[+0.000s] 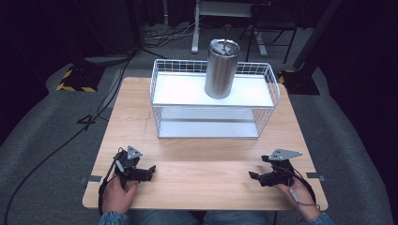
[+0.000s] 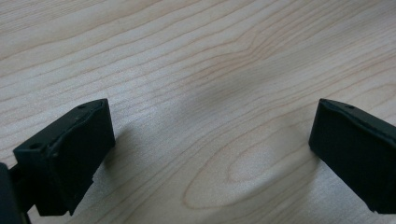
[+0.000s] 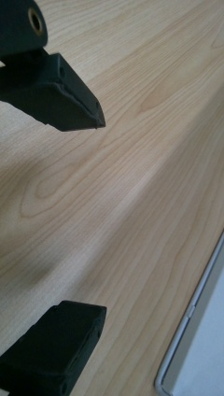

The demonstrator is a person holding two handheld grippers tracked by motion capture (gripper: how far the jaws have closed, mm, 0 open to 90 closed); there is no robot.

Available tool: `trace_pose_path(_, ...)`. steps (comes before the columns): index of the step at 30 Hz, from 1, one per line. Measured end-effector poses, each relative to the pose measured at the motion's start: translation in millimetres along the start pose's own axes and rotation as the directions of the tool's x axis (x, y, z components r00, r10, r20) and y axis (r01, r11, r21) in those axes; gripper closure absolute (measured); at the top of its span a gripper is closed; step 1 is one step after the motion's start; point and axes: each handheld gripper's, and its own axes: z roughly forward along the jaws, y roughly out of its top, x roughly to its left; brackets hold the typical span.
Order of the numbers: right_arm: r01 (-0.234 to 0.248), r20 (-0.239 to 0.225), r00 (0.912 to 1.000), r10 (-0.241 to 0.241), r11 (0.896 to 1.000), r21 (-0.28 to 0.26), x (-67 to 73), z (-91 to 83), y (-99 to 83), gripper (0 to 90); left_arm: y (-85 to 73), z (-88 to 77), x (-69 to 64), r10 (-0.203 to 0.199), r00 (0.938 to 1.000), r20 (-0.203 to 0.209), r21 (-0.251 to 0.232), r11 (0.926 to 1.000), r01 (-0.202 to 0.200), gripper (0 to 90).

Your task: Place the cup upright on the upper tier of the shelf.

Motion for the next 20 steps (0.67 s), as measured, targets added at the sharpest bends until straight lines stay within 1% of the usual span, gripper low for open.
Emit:
trace_pose_path(6, 0.026, 0.013, 0.9996, -0.027, 0.999, 0.023, 3.6, 8.3, -7.7, 11.1, 0.0, 0.1, 0.0, 0.000, 1.0000, 0.000, -0.001, 1.0000, 0.000, 0.6)
trace_pose_path(9, 0.049, 0.034, 0.9981, -0.051, 0.998, 0.048, 4.9, 12.1, -10.4, 15.1, 0.0, 0.1, 0.0, 0.000, 1.0000, 0.000, -0.001, 1.0000, 0.000, 0.6)
trace_pose_path(10, 0.057, 0.036, 0.9976, -0.059, 0.997, 0.061, 5.2, 13.5, -11.4, 14.0, 0.0, 0.1, 0.0, 0.000, 1.0000, 0.000, -0.001, 1.0000, 0.000, 0.6)
trace_pose_path(11, 0.067, 0.038, 0.9969, -0.069, 0.997, 0.048, 5.6, 14.8, -12.5, 13.3, 0.0, 0.1, 0.0, 0.001, 1.0000, 0.000, -0.001, 1.0000, -0.001, 0.5)
trace_pose_path(14, 0.062, 0.040, 0.9972, -0.063, 0.998, 0.029, 5.5, 16.4, -14.1, 11.8, 0.0, 0.0, 0.0, 0.001, 1.0000, 0.000, -0.001, 1.0000, -0.001, 0.6)
trace_pose_path(20, 0.065, 0.039, 0.9970, -0.066, 0.997, 0.031, 5.2, 16.7, -13.9, 11.3, -0.1, 0.2, 0.0, 0.000, 1.0000, 0.000, -0.002, 1.0000, 0.000, 0.6)
